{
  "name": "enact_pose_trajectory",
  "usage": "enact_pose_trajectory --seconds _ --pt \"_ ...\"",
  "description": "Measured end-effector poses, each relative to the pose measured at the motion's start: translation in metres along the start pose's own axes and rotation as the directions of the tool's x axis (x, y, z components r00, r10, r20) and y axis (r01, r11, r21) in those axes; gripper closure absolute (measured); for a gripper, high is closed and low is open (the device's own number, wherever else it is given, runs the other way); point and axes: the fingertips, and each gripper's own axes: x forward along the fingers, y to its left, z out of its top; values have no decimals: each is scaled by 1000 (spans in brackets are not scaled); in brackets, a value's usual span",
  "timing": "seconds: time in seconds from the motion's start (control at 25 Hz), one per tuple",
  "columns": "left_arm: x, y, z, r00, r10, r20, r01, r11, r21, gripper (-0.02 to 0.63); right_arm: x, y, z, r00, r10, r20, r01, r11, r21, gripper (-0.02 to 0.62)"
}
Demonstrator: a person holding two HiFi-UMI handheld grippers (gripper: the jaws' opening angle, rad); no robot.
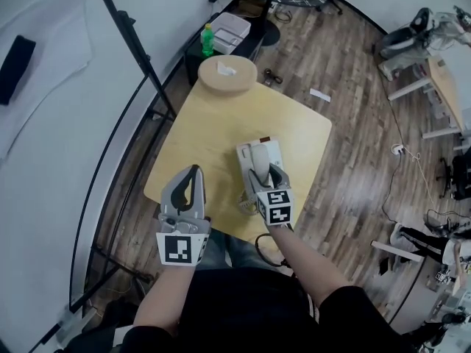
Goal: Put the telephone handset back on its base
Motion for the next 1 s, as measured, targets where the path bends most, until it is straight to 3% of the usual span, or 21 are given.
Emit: enact_pose_trajectory --seconds 0.4,1.0 --pt "-7 0 -18 999 4 -34 -4 1000 -18 606 40 4 -30 989 3 -149 -3 1000 -2 365" --pt "-16 7 -26 999 -5 -47 4 1000 -17 606 63 6 -49 975 -38 -218 50 997 51 367"
